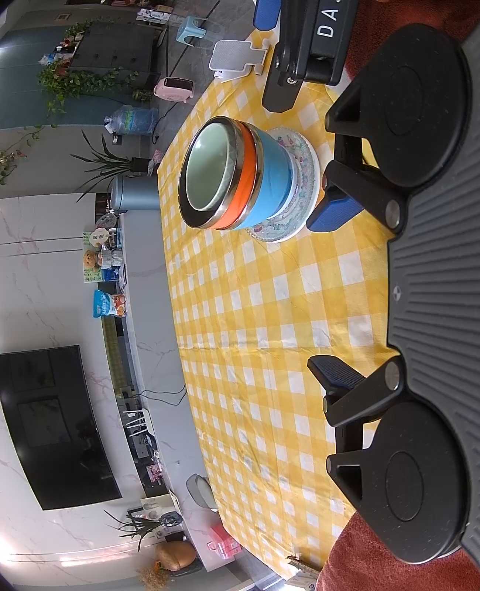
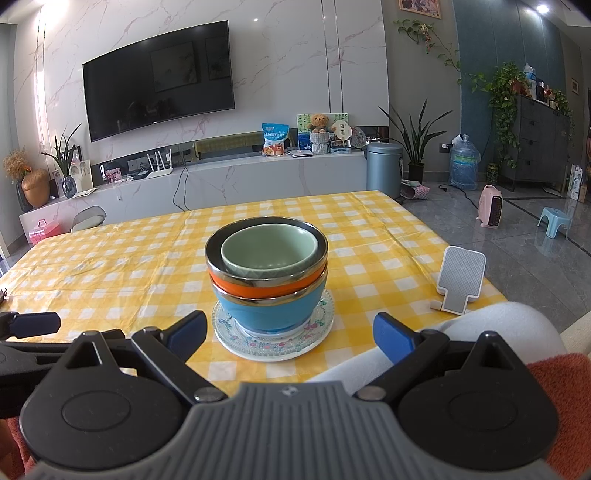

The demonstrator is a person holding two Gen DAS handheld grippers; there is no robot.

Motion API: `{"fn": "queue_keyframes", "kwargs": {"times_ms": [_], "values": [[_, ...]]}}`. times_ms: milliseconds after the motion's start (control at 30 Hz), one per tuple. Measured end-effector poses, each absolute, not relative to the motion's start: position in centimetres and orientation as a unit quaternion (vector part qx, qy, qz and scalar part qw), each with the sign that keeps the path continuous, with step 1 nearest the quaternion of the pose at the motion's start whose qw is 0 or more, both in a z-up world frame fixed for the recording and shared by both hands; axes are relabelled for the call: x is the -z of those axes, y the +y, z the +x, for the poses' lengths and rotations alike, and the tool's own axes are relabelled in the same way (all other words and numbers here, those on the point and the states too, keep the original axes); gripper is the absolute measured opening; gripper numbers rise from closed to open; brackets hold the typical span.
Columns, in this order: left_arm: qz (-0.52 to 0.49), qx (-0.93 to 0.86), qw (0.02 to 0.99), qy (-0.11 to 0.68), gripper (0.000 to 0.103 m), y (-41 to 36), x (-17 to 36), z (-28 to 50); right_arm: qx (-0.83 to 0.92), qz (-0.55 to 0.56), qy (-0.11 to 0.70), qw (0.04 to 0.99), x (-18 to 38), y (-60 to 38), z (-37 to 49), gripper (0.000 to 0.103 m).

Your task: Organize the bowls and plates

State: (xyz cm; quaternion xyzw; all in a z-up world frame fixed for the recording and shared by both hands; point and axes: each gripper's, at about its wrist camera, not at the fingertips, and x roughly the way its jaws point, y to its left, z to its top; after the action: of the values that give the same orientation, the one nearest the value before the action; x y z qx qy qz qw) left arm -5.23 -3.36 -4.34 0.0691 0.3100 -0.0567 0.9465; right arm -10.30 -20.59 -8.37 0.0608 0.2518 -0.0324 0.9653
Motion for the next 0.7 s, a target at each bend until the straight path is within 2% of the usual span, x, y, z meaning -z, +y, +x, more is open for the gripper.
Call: {"fn": "queue_keyframes", "kwargs": {"times_ms": [700], "values": [[0.068, 0.057, 0.946, 0.312, 0.089, -3.39, 4.39, -5.37, 0.032, 0.060, 0.252, 0.965, 8.38, -20.71, -10.45, 0.095]]}}
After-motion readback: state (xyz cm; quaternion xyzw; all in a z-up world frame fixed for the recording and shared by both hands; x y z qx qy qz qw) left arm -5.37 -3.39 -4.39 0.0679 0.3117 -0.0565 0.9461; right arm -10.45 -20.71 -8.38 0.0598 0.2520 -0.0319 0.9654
